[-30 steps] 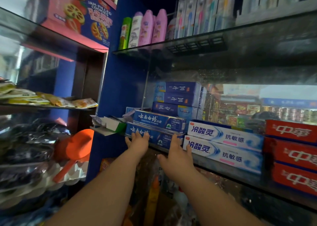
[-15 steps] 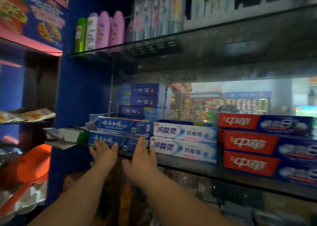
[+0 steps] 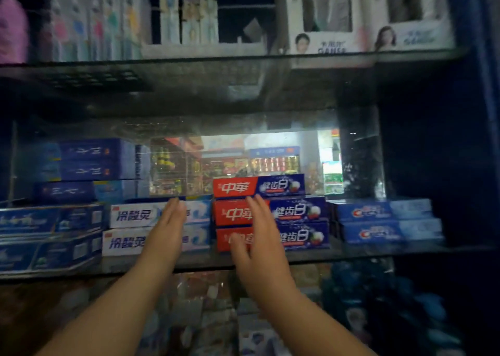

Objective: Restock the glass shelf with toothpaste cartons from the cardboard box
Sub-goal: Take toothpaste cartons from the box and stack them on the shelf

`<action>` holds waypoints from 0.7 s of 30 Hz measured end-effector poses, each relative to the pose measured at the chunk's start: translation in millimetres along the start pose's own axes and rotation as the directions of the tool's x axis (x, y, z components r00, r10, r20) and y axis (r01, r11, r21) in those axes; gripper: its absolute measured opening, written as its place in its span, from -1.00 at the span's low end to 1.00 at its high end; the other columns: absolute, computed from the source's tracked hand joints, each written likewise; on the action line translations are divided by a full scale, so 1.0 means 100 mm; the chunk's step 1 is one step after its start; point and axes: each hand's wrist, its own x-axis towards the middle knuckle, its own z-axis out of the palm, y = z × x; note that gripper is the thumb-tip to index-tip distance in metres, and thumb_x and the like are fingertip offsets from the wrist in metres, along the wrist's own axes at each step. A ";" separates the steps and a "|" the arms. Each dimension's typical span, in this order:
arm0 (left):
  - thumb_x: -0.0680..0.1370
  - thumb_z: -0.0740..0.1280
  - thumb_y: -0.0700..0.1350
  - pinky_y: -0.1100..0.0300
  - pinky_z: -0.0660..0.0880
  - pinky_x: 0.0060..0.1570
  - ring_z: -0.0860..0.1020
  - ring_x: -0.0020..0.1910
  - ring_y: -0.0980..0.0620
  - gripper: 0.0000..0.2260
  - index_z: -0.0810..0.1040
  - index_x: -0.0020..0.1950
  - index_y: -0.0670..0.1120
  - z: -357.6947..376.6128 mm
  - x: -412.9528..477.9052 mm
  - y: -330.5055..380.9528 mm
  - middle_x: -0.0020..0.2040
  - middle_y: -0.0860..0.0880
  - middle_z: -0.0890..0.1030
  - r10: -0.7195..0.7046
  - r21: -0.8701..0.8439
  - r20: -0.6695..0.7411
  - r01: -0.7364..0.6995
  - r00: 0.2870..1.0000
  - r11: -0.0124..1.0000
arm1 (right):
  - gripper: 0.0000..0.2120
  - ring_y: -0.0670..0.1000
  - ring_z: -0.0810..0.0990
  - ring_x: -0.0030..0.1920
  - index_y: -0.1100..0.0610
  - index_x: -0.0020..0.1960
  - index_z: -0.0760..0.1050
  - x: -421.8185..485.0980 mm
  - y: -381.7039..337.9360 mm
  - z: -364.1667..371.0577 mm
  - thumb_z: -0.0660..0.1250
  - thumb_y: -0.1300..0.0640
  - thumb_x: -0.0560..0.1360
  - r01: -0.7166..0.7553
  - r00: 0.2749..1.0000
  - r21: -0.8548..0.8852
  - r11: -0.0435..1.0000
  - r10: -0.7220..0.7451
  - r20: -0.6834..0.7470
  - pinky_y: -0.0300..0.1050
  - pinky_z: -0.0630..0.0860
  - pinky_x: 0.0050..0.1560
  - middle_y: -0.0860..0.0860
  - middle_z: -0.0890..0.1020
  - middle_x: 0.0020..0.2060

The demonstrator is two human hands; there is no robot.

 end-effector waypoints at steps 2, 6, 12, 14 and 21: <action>0.56 0.09 0.26 0.00 0.11 0.50 0.20 0.50 0.03 -0.41 0.20 0.53 0.03 0.21 0.03 0.05 0.54 0.06 0.21 -0.078 -0.184 0.068 0.090 0.995 0.979 | -0.41 -0.18 0.03 0.51 -0.14 0.52 0.04 0.02 0.18 -0.33 0.22 0.01 0.59 -0.086 0.990 0.023 0.996 0.088 -0.114 -0.03 0.14 0.51 -0.23 0.03 0.52; 0.54 0.08 0.33 -0.04 0.31 0.29 0.32 0.44 -0.13 -0.34 0.20 0.53 -0.02 0.44 0.23 0.15 0.50 -0.11 0.30 -0.206 -0.334 0.140 0.242 0.969 0.911 | -0.49 -0.11 0.37 0.28 -0.09 0.49 0.15 0.17 0.44 -0.84 0.23 0.05 0.59 -0.212 0.932 0.150 0.966 0.246 -0.265 -0.19 0.56 0.09 -0.10 0.23 0.46; 0.59 0.00 0.28 0.21 0.39 -0.07 0.56 -0.24 0.27 -0.53 0.35 0.39 0.08 0.55 0.56 0.48 -0.12 0.17 0.66 -0.154 -0.334 0.106 0.181 0.982 0.925 | -0.45 0.10 0.43 0.30 -0.12 0.50 0.15 0.69 0.74 -1.14 0.14 -0.23 0.56 -0.463 0.856 0.335 0.820 0.512 -0.070 0.01 0.49 0.14 0.00 0.35 0.43; 0.59 0.00 0.29 0.18 0.41 -0.28 0.57 -0.51 0.23 -0.61 0.46 0.02 0.05 0.59 0.61 0.59 -0.52 0.19 0.59 -0.196 -0.338 0.145 0.235 0.970 0.912 | -0.43 0.12 0.54 0.16 -0.13 0.45 0.24 0.79 0.82 -1.11 0.12 -0.35 0.51 -0.544 0.817 0.436 0.717 0.570 0.083 0.09 0.54 0.10 0.00 0.48 0.30; 0.55 0.16 0.27 0.05 0.51 -0.29 0.62 -0.17 -0.13 -0.59 0.43 0.08 -0.06 0.67 0.76 0.74 -0.09 -0.16 0.65 -0.327 -0.253 0.265 0.392 0.907 0.884 | -0.47 0.18 0.68 -0.14 0.02 -0.12 0.47 1.00 0.98 -1.10 0.03 -0.42 0.47 -0.625 0.764 0.601 0.498 0.550 0.338 0.16 0.58 0.01 0.04 0.71 -0.38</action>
